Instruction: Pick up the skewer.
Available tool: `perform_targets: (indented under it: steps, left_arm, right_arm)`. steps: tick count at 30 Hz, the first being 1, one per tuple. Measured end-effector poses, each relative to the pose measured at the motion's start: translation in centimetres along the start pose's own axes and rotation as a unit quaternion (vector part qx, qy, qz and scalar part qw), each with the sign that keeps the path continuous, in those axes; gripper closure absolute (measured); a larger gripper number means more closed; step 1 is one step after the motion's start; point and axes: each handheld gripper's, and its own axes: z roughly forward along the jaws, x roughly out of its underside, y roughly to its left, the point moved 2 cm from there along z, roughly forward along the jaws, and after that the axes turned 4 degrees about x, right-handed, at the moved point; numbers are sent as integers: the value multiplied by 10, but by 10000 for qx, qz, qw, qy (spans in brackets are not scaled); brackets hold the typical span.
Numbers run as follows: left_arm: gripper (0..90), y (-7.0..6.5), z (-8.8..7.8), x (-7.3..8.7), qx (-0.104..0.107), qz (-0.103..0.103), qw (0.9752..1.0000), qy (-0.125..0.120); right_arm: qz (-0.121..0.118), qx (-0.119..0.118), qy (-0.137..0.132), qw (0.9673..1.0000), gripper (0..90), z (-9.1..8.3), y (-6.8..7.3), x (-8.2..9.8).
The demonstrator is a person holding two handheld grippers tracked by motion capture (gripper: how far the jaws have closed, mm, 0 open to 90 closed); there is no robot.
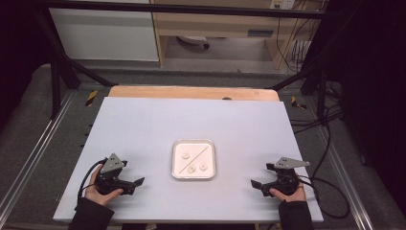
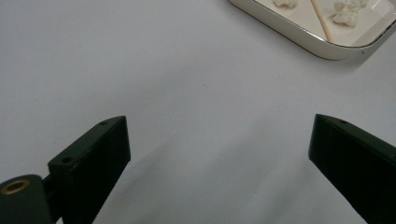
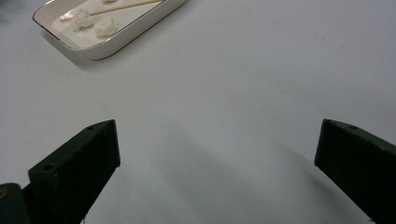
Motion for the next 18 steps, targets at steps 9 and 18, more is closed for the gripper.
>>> perform_targets:
  steps: [9, 18]
  left_arm:
    - [54, -2, 0, -2, 24, 27, 10000, 11]
    - [55, -8, 4, -6, 36, 84, 9999, 68]
  right_arm:
    - [-23, -13, 26, 10000, 8, 1, 0, 0]
    - [-31, -8, 23, 10000, 8, 2, 1, 0]
